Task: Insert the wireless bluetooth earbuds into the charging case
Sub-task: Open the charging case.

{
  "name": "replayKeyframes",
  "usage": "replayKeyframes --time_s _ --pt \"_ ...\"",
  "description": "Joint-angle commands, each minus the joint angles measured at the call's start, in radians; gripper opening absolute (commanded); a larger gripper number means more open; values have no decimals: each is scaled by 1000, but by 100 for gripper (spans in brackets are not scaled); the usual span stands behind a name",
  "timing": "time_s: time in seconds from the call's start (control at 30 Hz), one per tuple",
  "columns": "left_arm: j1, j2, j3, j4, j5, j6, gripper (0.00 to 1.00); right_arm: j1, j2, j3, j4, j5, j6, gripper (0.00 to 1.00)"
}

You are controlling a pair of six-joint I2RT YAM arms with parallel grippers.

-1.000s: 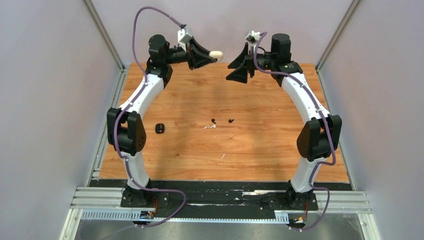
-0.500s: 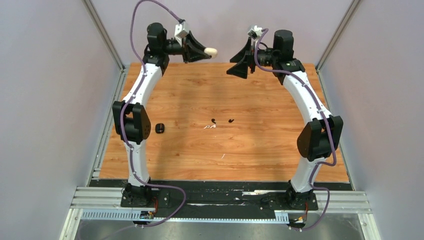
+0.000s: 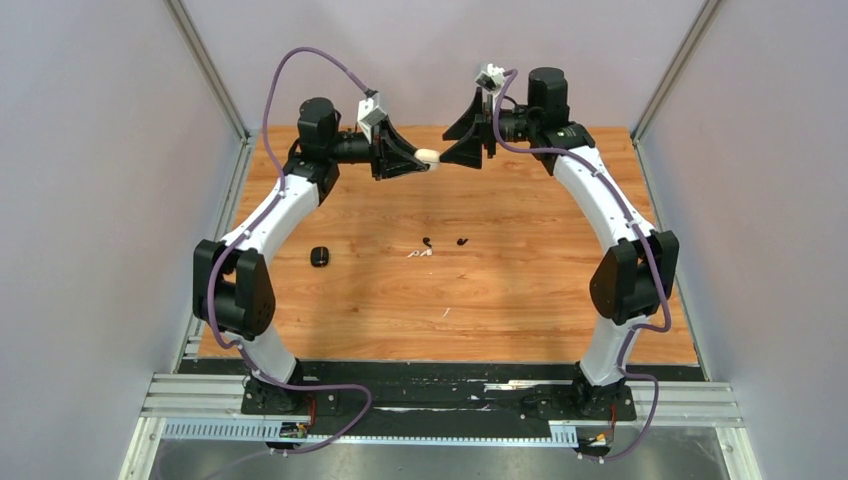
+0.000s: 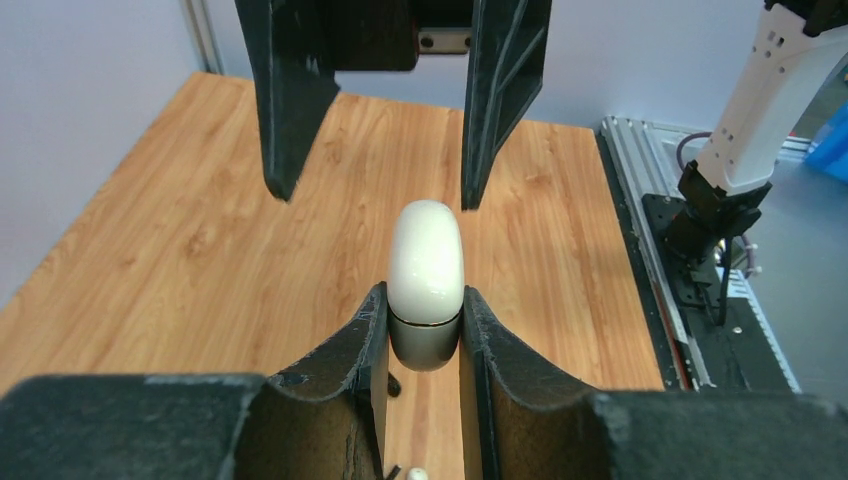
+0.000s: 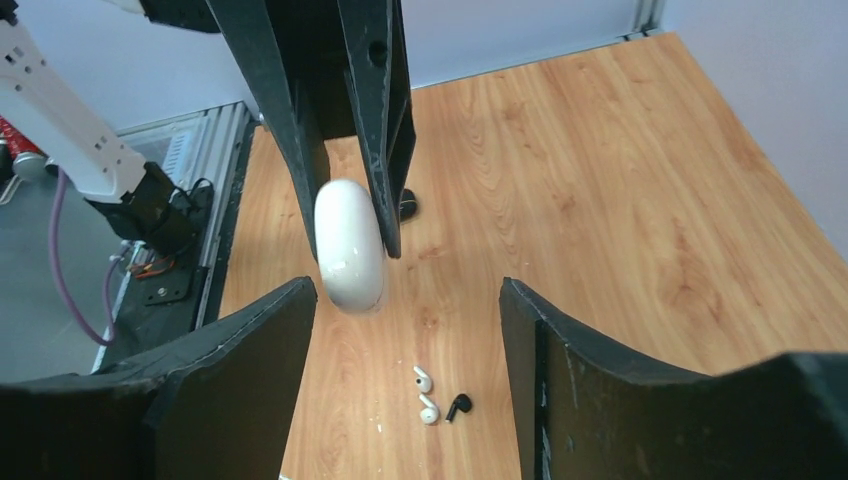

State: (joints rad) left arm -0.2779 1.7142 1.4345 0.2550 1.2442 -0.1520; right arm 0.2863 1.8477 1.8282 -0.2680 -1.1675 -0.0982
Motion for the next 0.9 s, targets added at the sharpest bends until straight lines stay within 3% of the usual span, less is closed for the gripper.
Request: replayKeyframes --time_s 0.0,0.2,0.57,0.87 --pt "3 -77 -12 -53 -10 131 0 21 -7 -28 -36 -69 -74 66" --pt "-8 -86 5 -201 -3 275 0 45 7 -25 -37 -77 -94 61" --pt "-17 -74 29 -229 8 305 0 55 36 -5 -38 -46 -98 54" --pt "-24 -63 63 -371 27 406 0 60 84 78 -18 101 -80 44"
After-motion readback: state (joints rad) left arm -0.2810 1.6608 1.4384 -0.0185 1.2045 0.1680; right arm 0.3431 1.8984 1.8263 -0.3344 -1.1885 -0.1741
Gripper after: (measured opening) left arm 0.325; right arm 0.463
